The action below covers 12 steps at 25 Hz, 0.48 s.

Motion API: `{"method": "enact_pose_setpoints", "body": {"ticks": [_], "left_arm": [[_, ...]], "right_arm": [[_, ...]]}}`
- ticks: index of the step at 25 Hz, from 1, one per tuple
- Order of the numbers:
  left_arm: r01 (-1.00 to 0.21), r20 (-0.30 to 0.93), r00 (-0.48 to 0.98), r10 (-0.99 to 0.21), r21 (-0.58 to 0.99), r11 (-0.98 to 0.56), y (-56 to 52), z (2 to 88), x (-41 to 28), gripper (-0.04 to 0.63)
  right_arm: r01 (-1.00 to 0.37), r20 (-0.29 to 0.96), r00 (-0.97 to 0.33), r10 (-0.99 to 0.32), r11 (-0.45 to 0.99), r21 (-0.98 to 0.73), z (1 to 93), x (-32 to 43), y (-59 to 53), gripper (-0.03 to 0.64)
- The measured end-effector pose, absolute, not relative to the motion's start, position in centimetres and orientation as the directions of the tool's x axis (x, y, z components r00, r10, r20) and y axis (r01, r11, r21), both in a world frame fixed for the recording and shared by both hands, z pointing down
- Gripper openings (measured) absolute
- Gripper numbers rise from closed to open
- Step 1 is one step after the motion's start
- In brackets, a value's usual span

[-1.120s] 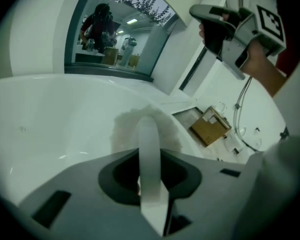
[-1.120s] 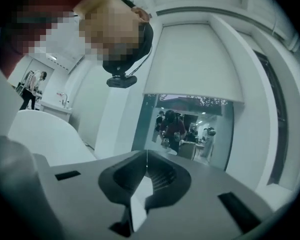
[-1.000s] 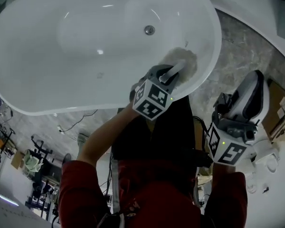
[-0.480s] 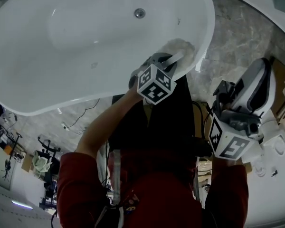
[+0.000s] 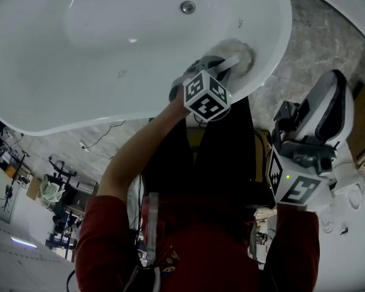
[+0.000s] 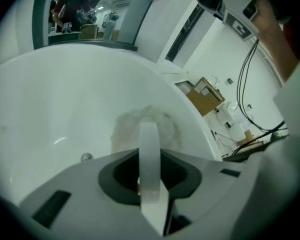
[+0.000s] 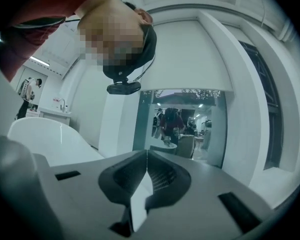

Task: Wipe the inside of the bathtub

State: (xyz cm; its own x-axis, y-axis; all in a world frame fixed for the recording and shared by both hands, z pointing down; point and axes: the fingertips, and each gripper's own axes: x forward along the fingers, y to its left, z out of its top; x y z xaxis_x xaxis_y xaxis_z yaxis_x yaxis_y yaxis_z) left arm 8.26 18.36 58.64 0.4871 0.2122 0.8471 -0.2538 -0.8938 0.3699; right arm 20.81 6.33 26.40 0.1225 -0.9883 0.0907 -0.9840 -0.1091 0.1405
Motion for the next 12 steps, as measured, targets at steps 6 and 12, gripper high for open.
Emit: {"method": "enact_pose_setpoints", "body": {"ticks": [6, 12], "left_arm": [[-0.316, 0.890, 0.423, 0.167, 0.318, -0.894, 17.0, 64.6, 7.3, 0.093], [-0.388, 0.930, 0.345, 0.129, 0.267, -0.882, 15.4, 72.1, 5.7, 0.092]], "right_arm": [[-0.994, 0.115, 0.028, -0.993, -0.016, 0.109, 30.3, 19.8, 4.7, 0.012], [-0.997, 0.143, -0.049, -0.988, 0.057, 0.055, 34.4, 19.5, 2.3, 0.012]]}}
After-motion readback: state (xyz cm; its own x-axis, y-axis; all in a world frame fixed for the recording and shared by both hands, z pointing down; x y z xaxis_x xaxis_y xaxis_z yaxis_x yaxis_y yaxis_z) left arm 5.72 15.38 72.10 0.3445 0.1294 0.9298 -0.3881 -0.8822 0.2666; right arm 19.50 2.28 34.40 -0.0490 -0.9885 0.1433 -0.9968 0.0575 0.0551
